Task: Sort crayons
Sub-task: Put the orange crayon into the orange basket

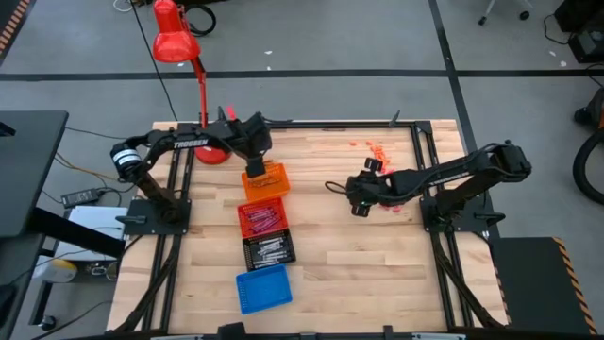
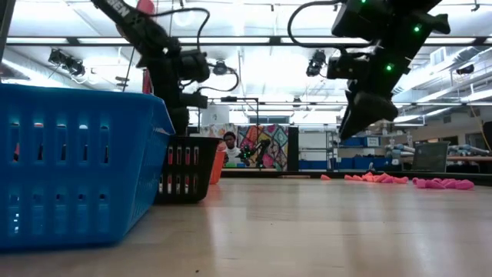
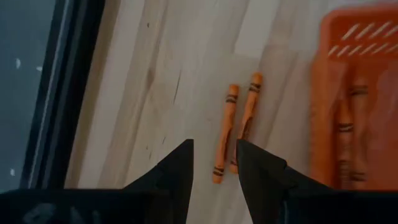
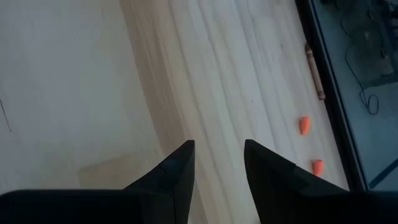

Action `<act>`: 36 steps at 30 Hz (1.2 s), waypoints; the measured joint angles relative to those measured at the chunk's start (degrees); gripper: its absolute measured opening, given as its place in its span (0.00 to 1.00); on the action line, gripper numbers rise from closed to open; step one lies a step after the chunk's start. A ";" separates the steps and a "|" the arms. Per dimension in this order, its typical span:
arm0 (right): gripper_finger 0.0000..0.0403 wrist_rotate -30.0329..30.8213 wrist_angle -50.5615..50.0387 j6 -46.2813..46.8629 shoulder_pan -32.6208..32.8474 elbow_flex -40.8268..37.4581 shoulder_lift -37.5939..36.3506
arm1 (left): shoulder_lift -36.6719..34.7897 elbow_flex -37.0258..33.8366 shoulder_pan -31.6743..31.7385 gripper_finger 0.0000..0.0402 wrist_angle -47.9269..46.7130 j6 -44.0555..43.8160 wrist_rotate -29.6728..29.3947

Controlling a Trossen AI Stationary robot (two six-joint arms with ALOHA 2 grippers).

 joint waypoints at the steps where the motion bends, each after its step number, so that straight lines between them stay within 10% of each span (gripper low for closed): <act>1: 0.36 -0.03 -0.03 -0.06 0.00 0.00 -0.24 | 0.00 -0.96 0.33 0.33 1.45 0.90 0.06; 16: 0.36 -4.56 6.64 -2.84 0.04 0.00 -0.17 | 1.38 -7.77 5.21 0.33 11.20 6.02 11.34; 36: 0.36 -5.15 7.45 -3.48 0.17 0.00 -0.14 | 7.37 -7.55 6.27 0.24 11.60 6.72 12.08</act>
